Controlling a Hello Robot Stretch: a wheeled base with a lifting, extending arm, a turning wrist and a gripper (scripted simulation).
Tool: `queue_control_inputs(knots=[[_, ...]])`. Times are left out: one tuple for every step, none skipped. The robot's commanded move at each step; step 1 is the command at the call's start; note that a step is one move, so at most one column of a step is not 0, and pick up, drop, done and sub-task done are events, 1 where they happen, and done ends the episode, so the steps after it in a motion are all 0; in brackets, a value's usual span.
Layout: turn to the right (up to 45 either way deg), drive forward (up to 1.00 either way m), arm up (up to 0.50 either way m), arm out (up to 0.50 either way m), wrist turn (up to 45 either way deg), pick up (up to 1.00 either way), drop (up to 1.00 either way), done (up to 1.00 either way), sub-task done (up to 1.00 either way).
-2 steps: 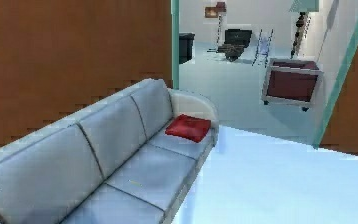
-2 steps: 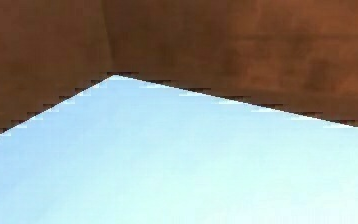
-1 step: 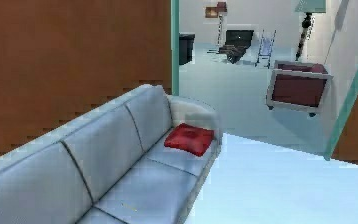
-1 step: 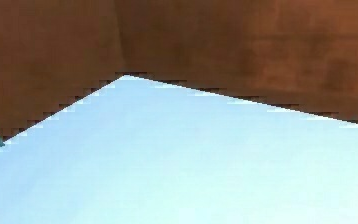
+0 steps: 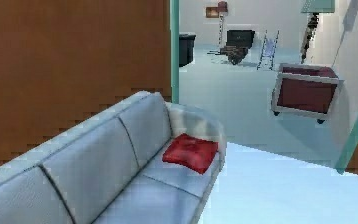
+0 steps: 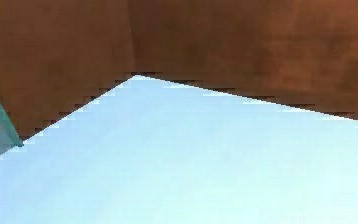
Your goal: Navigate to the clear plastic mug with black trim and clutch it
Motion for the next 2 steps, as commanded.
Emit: queue_control_inputs(knots=[[45.0, 0.00, 0.00, 0.00, 0.0, 0.00, 0.00, 0.00, 0.00], [45.0, 0.00, 0.00, 0.00, 0.0, 0.00, 0.00, 0.00, 0.00]])
